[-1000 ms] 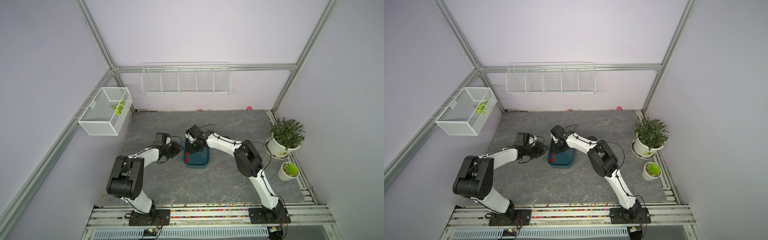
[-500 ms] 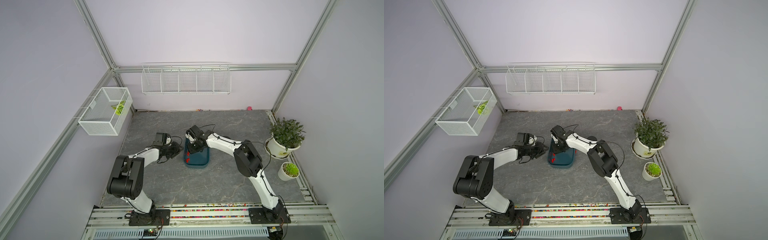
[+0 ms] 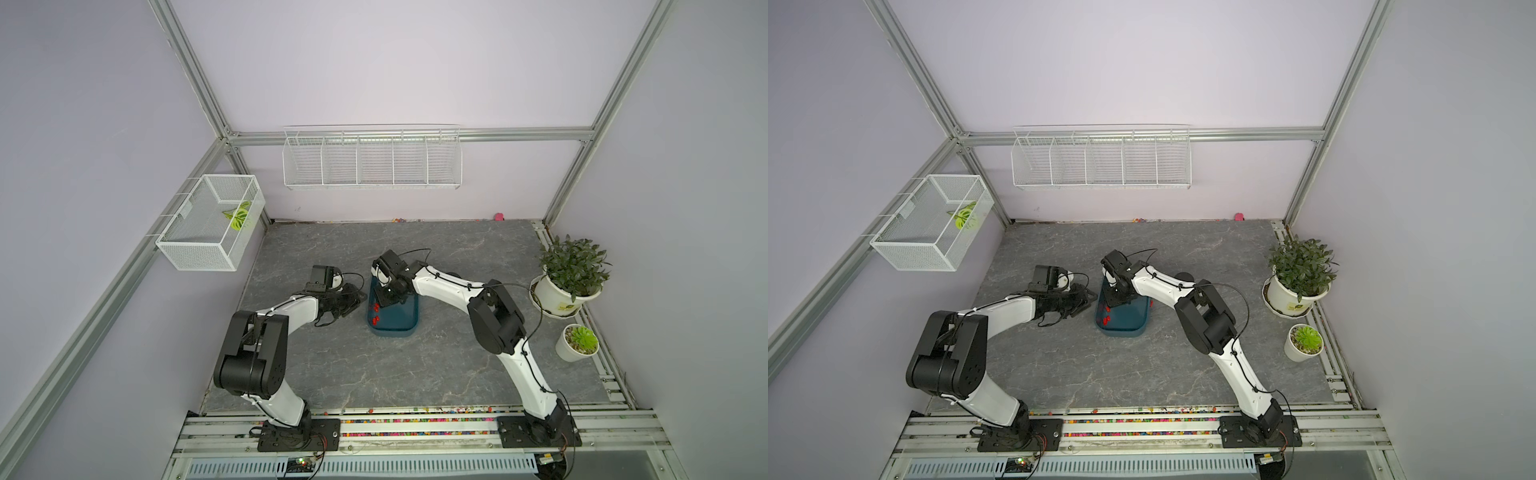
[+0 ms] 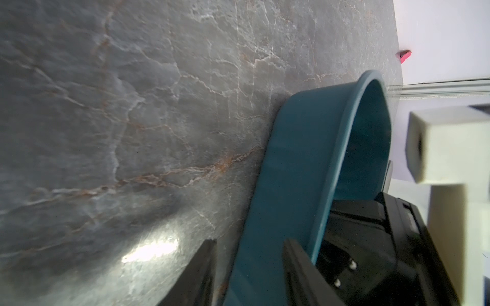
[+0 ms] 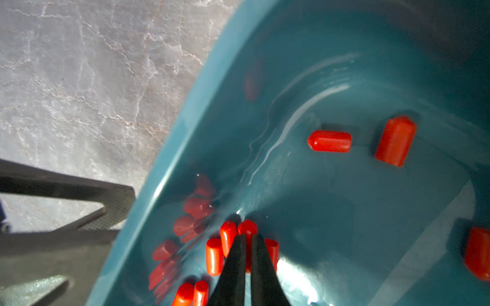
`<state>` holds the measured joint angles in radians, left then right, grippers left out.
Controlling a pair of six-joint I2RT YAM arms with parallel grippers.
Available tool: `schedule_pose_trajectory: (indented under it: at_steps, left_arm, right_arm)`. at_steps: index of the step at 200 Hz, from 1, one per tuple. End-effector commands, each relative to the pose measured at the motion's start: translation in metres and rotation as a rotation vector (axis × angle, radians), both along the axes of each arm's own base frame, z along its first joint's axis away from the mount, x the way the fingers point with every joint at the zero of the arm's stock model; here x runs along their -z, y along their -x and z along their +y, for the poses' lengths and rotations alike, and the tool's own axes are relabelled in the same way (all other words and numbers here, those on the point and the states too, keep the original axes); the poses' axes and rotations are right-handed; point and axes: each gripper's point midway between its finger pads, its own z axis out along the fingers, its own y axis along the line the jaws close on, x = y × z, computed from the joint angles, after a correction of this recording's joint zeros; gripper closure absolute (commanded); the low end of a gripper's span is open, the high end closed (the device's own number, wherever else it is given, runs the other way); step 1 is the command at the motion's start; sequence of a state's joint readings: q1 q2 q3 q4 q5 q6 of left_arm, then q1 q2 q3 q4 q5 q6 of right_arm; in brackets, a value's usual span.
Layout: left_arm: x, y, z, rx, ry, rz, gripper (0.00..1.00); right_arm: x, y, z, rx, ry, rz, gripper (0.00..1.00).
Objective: Take the screw protection sleeves out of the storage box
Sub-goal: Pick up the screw protection sleeve from the storage box.
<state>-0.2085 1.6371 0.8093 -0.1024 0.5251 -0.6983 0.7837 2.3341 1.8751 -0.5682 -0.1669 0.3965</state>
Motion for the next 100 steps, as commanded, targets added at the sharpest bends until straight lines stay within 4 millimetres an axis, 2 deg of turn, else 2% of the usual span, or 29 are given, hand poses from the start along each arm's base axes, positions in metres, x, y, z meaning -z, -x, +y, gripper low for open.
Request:
schedule_pose_trajectory:
  at_steps: [1,100]
  left_arm:
    - [0.005,0.000,-0.002,0.011,0.007,0.006,0.53]
    - [0.005,0.000,-0.002,0.013,0.011,0.007,0.53]
  right_arm:
    - [-0.010,0.002,-0.007,0.015,-0.020,0.000,0.91]
    - [-0.068,0.005,-0.022,0.047,-0.118,-0.083,0.91]
